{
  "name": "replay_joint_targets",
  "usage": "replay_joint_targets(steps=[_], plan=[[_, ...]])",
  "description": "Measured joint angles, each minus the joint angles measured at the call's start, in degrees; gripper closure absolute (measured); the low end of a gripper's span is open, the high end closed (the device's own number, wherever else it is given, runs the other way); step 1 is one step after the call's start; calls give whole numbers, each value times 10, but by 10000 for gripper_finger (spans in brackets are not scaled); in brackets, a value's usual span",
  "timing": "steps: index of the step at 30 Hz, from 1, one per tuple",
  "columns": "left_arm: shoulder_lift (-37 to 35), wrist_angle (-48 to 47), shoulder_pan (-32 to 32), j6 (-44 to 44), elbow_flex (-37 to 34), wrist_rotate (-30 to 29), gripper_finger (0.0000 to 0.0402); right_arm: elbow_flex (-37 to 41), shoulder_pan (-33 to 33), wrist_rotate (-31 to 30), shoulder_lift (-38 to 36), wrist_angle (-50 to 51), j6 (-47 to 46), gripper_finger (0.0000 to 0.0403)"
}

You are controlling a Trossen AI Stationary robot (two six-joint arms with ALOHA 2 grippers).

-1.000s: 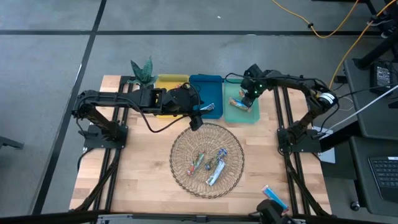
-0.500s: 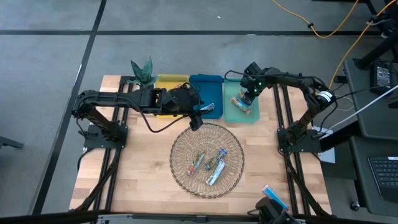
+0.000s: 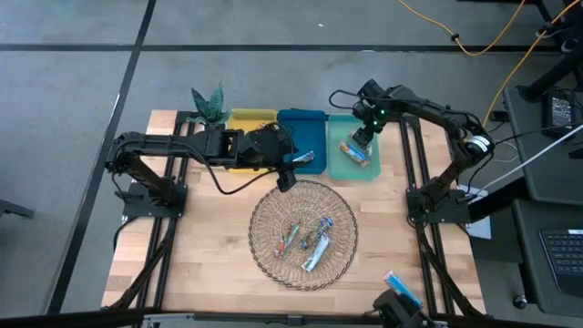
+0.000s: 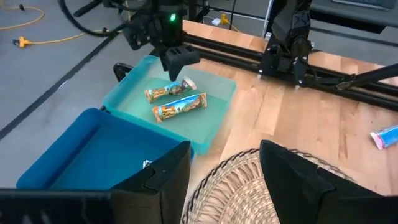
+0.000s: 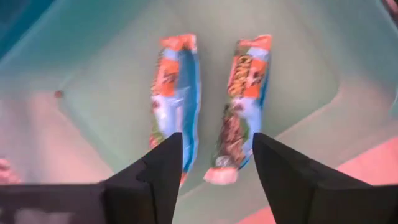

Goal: Pick and place Granola Bars by type
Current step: Put the red granola bar into the yellow bin

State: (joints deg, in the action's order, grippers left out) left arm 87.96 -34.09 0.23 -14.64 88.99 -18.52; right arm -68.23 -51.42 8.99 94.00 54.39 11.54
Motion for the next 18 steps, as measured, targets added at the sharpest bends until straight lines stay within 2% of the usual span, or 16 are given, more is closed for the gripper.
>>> replay_joint_targets(steps=[10,18], plan=[[0,-6,6,39,0,0,217,27,76,-18,-140,52,-91,230],[0,-6,18,56,0,1,217,29,160,-49,-254,119,-193,232]])
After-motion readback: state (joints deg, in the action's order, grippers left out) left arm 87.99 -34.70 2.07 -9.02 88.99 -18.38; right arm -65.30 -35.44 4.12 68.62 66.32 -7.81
